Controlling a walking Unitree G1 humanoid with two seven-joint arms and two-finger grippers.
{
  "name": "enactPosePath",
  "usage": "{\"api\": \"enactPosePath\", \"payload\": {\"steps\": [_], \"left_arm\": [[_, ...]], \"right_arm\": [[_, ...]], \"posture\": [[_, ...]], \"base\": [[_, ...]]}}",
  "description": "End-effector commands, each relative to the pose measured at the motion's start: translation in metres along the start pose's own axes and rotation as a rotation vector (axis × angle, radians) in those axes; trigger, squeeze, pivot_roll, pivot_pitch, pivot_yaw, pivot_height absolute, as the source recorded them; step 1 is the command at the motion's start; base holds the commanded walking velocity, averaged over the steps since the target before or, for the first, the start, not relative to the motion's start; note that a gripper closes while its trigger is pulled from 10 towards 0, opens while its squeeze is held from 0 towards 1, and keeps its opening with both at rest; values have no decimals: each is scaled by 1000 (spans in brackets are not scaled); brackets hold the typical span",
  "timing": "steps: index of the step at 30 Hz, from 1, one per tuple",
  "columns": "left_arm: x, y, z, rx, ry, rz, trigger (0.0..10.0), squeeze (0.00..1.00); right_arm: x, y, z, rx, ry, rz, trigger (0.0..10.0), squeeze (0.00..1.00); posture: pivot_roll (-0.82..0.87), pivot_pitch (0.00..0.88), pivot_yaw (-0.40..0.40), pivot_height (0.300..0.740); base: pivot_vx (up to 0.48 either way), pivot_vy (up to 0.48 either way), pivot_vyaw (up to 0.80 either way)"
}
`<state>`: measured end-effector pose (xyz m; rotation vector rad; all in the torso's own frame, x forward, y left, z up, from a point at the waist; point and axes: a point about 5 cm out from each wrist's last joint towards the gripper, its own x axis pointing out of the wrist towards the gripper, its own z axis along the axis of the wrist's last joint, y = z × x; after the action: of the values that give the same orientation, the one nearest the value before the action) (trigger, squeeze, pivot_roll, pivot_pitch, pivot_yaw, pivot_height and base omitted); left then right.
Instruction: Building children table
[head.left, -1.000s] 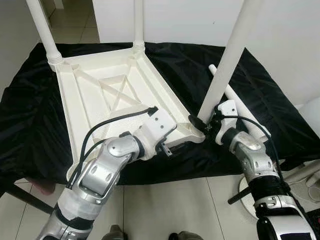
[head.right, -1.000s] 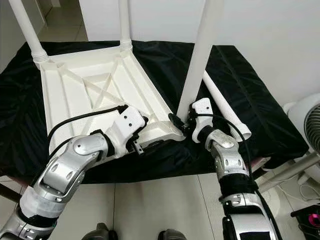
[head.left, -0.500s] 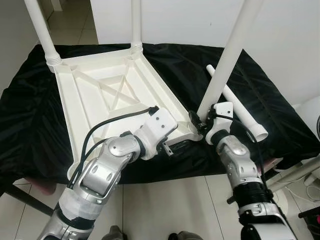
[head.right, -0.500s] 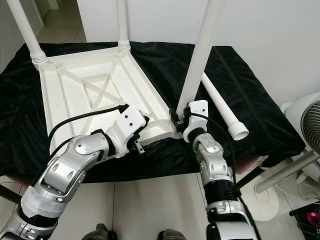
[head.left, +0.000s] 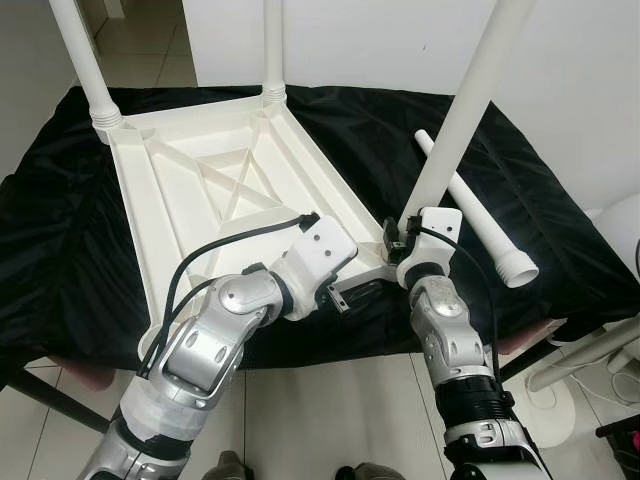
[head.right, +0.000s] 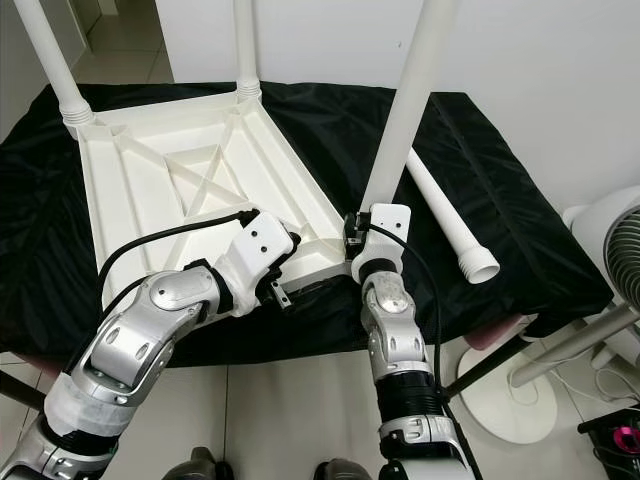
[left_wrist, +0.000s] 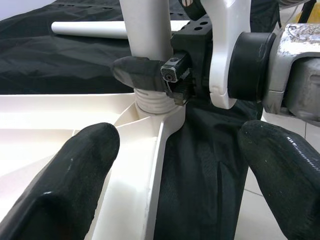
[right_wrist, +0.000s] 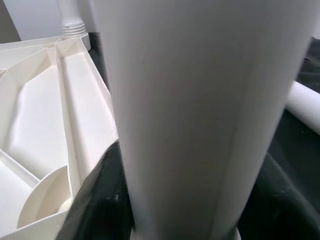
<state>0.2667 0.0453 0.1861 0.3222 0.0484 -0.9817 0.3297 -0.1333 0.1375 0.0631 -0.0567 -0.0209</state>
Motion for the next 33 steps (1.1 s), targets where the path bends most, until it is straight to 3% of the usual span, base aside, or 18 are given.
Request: {"api": "enactPosePath", "payload": {"steps": [1, 2, 8, 9, 10, 11, 20, 21, 23, 24, 25, 29, 32, 33], "left_arm": [[1, 0, -3, -4, 8, 36, 10000, 0], [1, 0, -3, -4, 8, 36, 10000, 0], [-1, 5, -4, 0, 9, 57, 10000, 0], [-2, 5, -4, 1, 10, 57, 10000, 0], [-2, 5, -4, 1, 10, 57, 10000, 0], [-2, 4, -4, 1, 11, 57, 10000, 0], [-5, 7, -5, -1, 14, 76, 10000, 0], [-6, 11, -5, -2, 13, 98, 10000, 0], [-6, 11, -5, -2, 13, 98, 10000, 0], [-7, 17, -5, 1, 10, 119, 10000, 0], [-9, 24, -4, 2, 7, 151, 10000, 0], [-16, 45, 0, 5, -6, 232, 10000, 0], [-17, 46, 0, 2, -8, 236, 10000, 0], [-18, 47, 0, 0, -8, 248, 10000, 0]], "right_arm": [[-2, -4, -3, -1, 11, -28, 10000, 561], [-4, -5, -2, -3, 2, -27, 10000, 1000], [-21, -15, 5, -3, -84, -5, 10000, 1000], [-25, -16, 5, -15, -91, 1, 10000, 490], [-25, -16, 5, -15, -91, 1, 10000, 490], [-30, -15, 3, -13, -87, 19, 10000, 0], [-52, -11, -3, -10, -78, 71, 10000, 0], [-59, -9, -5, -8, -75, 88, 4510, 0], [-59, -9, -5, -8, -75, 88, 4510, 0], [-64, -7, -7, -7, -70, 106, 863, 0], [-69, -5, -8, -7, -66, 125, 0, 0], [-77, -1, -14, -1, -41, 163, 0, 0], [-77, -1, -15, -3, -39, 169, 0, 0], [-77, 2, -15, 15, -29, 200, 10000, 0]], "posture": [[-79, 17, -22, 740], [-80, 17, -22, 740], [-79, 20, -20, 740], [-79, 20, -20, 740], [-79, 20, -20, 740], [-80, 22, -20, 740], [-85, 22, -17, 740], [-85, 22, -16, 740], [-85, 22, -16, 740], [-85, 22, -15, 740], [-86, 22, -14, 740], [-80, 26, -15, 740], [-80, 26, -15, 740], [-79, 28, -15, 740]], "base": [[0, 0, 0], [0, 0, 0], [0, 0, 0], [0, 0, 0], [0, 0, 0], [0, 0, 0], [0, 0, 0], [0, 0, 0], [0, 0, 0], [0, 0, 0], [0, 0, 0], [0, 0, 0], [0, 0, 0], [0, 0, 0]]}}
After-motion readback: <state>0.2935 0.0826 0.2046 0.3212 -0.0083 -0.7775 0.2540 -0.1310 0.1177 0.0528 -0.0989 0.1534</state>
